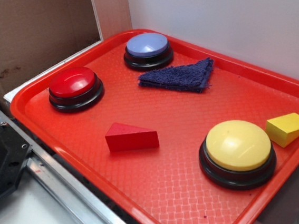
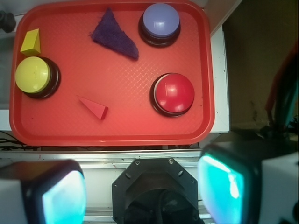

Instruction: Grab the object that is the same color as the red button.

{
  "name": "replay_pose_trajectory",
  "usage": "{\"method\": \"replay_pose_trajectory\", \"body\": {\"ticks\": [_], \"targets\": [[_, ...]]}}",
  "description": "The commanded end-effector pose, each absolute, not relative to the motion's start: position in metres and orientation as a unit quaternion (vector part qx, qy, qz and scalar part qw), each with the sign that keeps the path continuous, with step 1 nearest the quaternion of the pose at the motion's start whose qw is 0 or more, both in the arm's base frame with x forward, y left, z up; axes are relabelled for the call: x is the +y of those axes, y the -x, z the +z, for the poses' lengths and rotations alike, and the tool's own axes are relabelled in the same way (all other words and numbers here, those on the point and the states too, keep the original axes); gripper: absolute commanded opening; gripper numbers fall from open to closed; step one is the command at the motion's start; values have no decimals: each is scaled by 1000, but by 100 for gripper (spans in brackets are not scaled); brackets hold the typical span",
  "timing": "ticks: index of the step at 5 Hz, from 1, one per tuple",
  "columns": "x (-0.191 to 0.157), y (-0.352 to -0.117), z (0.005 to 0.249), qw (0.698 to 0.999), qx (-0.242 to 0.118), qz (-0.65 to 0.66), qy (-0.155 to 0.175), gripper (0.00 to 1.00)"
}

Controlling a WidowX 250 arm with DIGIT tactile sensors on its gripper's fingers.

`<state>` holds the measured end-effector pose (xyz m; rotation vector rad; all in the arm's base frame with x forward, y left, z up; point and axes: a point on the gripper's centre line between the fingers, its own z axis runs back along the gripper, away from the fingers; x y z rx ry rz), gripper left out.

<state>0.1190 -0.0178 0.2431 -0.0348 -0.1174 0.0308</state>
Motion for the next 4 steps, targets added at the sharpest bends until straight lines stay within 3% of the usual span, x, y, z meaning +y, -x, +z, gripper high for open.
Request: {"method": "replay_pose_trajectory", "body": {"ticks": [1,2,3,4], "targets": [[-18,-119,243,998,-59,15,17,100],[-15,-152,238,997,-70,-17,38,100],[-53,-174,236,994,-66,-77,49,100],[-107,-179,233,985,-53,-154,48,100]]}}
